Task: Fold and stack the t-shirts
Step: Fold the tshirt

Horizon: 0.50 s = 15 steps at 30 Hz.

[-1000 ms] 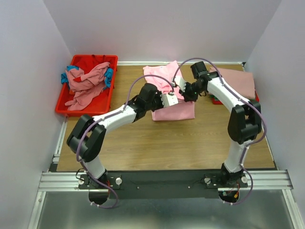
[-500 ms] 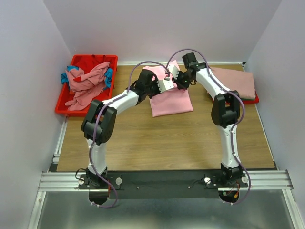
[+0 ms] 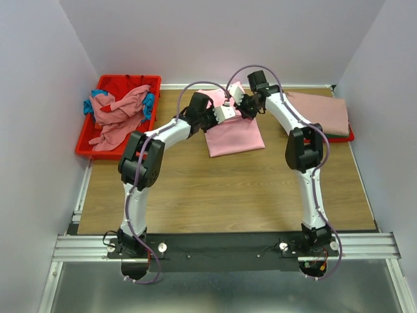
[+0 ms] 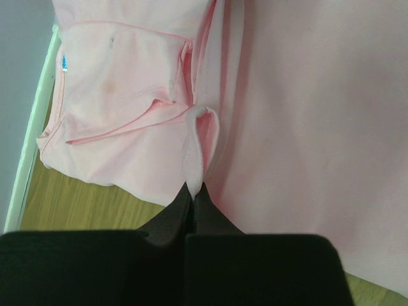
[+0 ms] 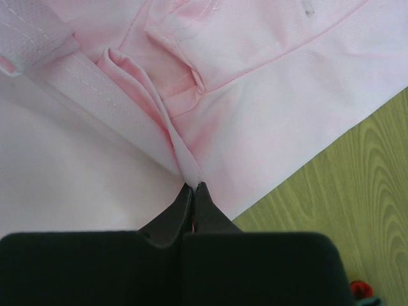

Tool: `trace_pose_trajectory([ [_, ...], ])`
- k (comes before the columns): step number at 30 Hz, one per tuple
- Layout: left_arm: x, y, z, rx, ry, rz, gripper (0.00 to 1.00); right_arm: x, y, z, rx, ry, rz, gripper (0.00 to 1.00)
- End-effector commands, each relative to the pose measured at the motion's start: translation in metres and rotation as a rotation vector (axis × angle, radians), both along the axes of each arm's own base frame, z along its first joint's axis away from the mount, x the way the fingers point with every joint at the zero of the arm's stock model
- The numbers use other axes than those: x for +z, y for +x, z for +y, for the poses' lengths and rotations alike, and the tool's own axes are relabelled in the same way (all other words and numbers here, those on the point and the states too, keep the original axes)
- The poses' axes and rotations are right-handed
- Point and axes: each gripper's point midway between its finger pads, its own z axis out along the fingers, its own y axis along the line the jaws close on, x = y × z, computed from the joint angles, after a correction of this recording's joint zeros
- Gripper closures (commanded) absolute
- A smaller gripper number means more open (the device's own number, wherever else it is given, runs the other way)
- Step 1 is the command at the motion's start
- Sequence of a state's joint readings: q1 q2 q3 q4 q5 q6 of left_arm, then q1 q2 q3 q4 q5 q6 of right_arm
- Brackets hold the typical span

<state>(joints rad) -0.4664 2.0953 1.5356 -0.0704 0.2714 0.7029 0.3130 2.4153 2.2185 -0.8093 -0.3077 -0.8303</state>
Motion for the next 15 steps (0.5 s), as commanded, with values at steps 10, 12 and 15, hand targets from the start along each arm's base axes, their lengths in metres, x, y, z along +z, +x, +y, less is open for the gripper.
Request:
trace_pose_trajectory([
  [10, -0.006, 0.013, 0.006, 0.045, -0.012, 0.040, 1.00, -0.013, 0.027, -0.001, -0.067, 0.010, -0.039, 0.99],
  [12, -0.008, 0.014, 0.008, 0.053, -0.010, 0.043, 1.00, -0.013, 0.029, -0.001, -0.073, 0.010, -0.044, 0.99],
  [15, -0.010, 0.017, 0.010, 0.063, -0.010, 0.046, 1.00, -0.014, 0.032, 0.000, -0.081, 0.012, -0.052, 0.99],
])
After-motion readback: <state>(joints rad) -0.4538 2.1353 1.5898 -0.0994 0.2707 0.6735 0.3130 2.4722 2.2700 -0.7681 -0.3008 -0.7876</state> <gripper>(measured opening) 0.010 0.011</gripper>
